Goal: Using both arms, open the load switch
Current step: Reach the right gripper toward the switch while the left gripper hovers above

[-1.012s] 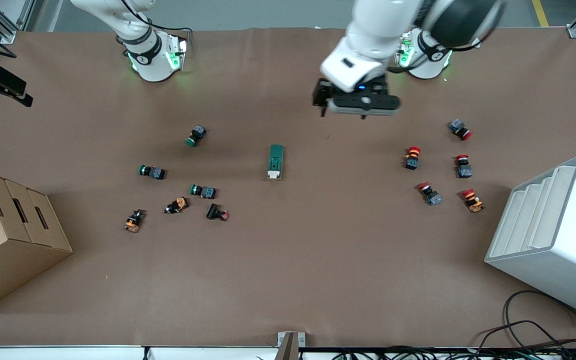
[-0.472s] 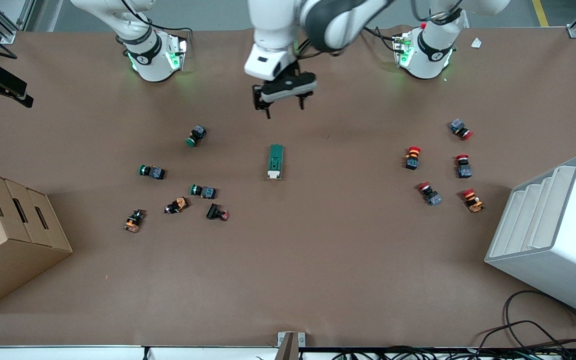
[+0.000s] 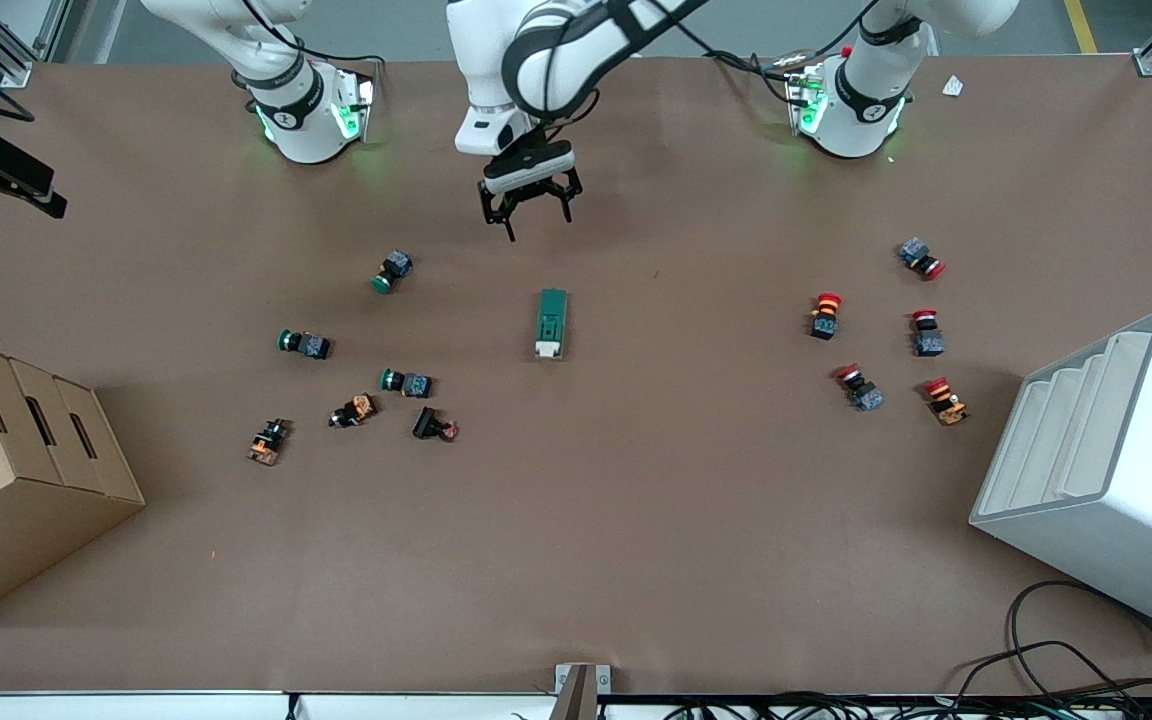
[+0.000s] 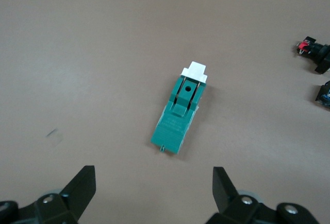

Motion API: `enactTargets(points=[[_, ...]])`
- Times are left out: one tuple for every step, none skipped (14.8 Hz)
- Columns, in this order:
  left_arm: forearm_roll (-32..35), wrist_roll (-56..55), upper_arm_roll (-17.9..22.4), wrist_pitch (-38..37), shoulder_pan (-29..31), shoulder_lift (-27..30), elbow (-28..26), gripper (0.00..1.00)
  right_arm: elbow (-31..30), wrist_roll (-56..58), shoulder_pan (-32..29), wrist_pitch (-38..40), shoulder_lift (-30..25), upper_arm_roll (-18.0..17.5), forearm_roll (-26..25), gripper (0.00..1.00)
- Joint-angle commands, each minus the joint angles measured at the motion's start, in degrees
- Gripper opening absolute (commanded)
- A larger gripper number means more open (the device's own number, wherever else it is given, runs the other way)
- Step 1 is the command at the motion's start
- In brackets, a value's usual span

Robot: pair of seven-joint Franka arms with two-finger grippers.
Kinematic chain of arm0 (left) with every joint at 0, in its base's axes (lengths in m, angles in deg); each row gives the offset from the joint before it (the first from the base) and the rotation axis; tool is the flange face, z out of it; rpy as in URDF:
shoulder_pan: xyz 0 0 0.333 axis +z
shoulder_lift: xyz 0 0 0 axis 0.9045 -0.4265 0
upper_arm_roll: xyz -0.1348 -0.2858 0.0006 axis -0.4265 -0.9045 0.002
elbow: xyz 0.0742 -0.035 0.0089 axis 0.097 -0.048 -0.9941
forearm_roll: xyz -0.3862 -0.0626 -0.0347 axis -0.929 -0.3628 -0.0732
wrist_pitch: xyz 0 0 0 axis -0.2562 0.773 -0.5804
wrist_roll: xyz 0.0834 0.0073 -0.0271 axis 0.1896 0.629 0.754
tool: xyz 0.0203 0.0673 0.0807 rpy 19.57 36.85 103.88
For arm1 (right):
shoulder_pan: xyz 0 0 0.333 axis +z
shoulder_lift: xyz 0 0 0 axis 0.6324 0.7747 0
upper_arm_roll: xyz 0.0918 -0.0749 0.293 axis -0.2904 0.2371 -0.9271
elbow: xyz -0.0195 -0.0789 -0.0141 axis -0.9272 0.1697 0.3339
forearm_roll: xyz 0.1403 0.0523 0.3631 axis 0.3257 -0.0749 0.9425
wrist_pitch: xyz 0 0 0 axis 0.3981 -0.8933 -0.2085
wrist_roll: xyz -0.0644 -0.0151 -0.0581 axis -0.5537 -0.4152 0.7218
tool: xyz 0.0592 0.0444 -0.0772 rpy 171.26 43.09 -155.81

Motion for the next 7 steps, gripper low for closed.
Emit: enactTargets(points=[[12.2,-4.7,0.2,0.3,-1.0,-2.6,-3.9,0.96,-0.9,-3.9,0.0,-0.6,0.4,-0.9,0.3,1.0],[15.6,-4.7,0.2,0.2,-1.1,-2.8,-6.2,0.95,-1.0,-6.7,1.3,-0.6,1.0,-0.9,0.3,1.0],[17.1,-4.7,0.2,0.0,-1.4,-2.9,-7.8,0.93,-1.0,-9.7,2.7,-0.6,2.0,-0.9,0.3,1.0],[18.5,-4.9,0.3,-0.2,-1.8,-3.0,-9.0,0.93,-1.0,-13.1,3.6,-0.7,2.9,-0.9,0.3,1.0],[20.3,-5.8,0.3,-0.3,-1.8,-3.2,-9.3,0.93,-1.0,-16.8,4.6,-1.2,4.4,-0.9,0.5,1.0],[22.4,-7.2,0.4,-0.4,-1.9,-4.1,-9.2,0.93,-1.0,-20.1,5.6,-1.8,5.6,-0.9,0.6,1.0],[25.2,-9.0,0.5,-0.4,-1.9,-5.0,-9.2,0.94,-1.0,-23.5,7.2,-2.3,6.9,-1.0,0.6,1.0]])
